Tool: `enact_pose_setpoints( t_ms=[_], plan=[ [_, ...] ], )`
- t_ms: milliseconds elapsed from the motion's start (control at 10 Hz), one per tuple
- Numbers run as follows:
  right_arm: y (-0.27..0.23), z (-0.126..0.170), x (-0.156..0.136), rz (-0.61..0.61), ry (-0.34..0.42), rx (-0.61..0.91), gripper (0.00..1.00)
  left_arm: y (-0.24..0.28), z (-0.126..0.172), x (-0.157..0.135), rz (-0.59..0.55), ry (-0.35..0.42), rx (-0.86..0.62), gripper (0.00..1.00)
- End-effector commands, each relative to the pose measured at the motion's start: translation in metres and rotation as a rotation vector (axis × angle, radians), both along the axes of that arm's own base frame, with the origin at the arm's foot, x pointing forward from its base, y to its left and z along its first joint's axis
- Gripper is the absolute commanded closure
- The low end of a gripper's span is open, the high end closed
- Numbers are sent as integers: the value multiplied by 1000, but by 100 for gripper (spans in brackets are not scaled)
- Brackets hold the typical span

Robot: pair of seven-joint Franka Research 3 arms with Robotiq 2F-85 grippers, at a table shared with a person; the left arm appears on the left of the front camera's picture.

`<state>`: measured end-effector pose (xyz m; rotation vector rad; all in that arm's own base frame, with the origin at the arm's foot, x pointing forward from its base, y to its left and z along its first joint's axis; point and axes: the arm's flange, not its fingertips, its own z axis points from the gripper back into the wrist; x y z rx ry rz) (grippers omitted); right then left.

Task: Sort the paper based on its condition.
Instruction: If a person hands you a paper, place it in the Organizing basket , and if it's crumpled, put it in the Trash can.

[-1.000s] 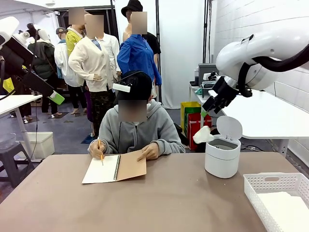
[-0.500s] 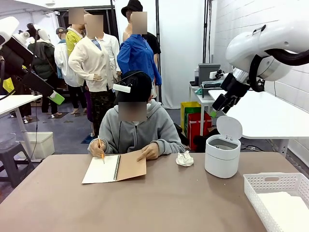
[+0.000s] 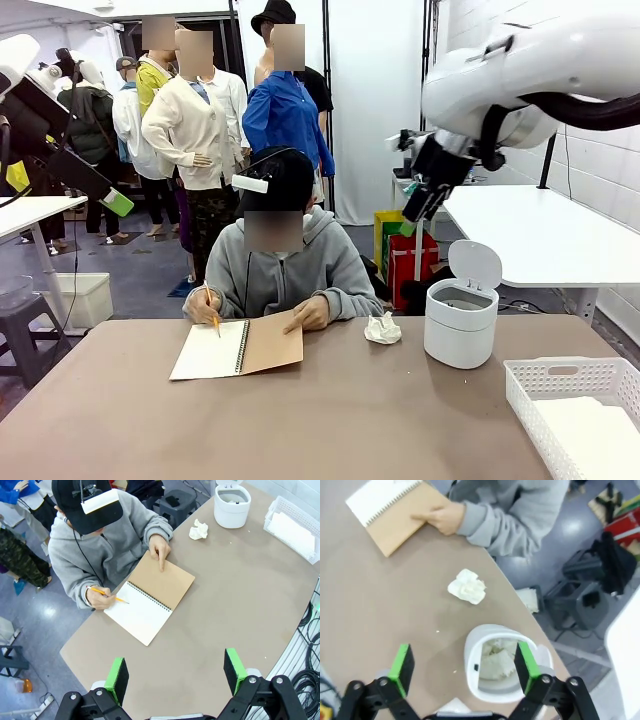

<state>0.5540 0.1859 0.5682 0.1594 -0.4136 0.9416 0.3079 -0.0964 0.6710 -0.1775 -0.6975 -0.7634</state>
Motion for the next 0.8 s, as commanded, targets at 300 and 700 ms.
enact_pose_setpoints(
  t_ms=[300, 700],
  plan=[
    [83, -72, 27, 58, 107, -210, 0, 2, 0, 0, -3, 2, -8, 0],
    [99, -161, 57, 59, 250, -307, 0, 2, 0, 0, -3, 2, -8, 0]
  ],
)
